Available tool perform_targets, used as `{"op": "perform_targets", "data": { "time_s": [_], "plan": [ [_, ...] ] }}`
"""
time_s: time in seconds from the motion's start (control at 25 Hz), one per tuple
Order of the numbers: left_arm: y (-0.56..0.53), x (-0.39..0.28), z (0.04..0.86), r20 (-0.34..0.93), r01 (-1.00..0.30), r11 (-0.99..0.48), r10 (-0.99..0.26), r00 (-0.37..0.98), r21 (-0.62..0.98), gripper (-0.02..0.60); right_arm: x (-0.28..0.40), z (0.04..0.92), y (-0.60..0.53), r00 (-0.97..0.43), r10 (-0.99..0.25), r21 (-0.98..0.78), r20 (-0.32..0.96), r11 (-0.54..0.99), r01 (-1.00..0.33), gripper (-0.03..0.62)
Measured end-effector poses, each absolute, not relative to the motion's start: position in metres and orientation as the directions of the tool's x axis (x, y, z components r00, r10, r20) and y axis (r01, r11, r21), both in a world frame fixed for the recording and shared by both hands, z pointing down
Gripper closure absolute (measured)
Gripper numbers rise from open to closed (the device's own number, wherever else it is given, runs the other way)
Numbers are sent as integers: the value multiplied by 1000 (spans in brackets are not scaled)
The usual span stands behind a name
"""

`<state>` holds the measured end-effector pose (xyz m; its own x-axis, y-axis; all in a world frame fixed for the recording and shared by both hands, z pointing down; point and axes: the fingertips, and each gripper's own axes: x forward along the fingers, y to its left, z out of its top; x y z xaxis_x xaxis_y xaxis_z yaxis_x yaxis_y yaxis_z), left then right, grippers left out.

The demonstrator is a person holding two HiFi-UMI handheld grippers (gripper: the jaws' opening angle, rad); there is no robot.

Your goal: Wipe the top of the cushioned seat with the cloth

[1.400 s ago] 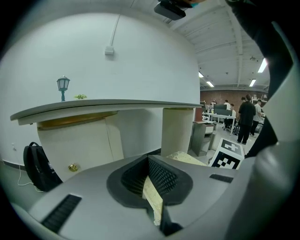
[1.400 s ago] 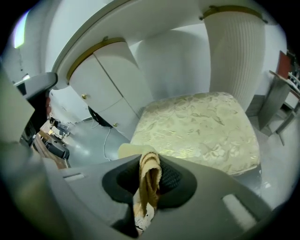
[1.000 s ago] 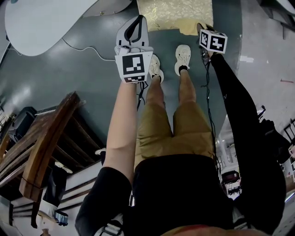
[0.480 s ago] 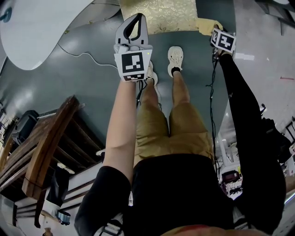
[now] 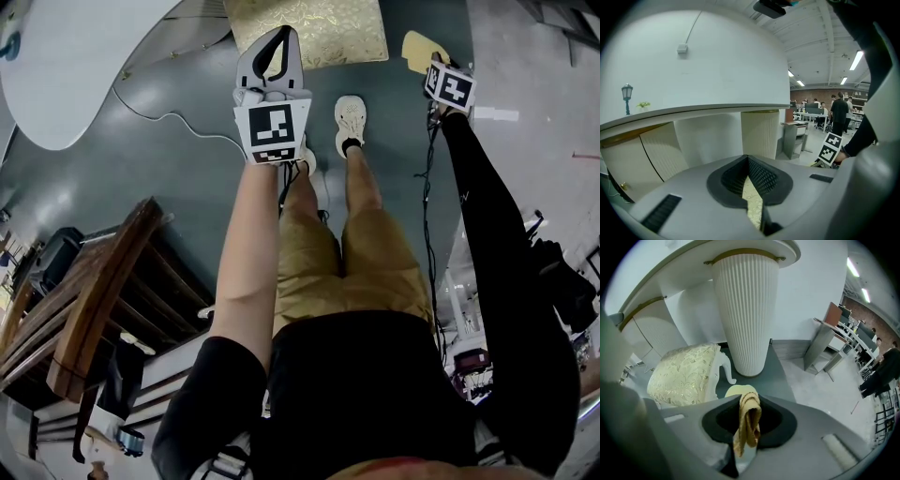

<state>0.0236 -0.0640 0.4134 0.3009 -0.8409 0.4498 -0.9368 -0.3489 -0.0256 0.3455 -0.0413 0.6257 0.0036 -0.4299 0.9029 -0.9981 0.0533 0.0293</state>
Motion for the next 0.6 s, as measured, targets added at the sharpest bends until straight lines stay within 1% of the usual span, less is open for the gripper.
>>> {"op": "perform_targets", "data": {
  "time_s": [0.16,0.28,0.44,0.6],
  "plan": [
    [-60,26,402,445,-937,-348,-845,296,-37,575,332,609,-39,-86,-471,-41,878,105,-994,537],
    [-57,24,381,434,-940,-339,-854,288,-43,575,317,578,-38,-173,-511,-99,842,169,-981,537],
    [-56,21,344,421,-941,-333,-864,278,-61,575,288,515,-39,-311,-557,-179,770,280,-943,537],
    [-63,26,291,383,-933,-352,-873,301,-69,575,253,431,-53,-439,-614,-214,656,406,-888,537]
  ]
}}
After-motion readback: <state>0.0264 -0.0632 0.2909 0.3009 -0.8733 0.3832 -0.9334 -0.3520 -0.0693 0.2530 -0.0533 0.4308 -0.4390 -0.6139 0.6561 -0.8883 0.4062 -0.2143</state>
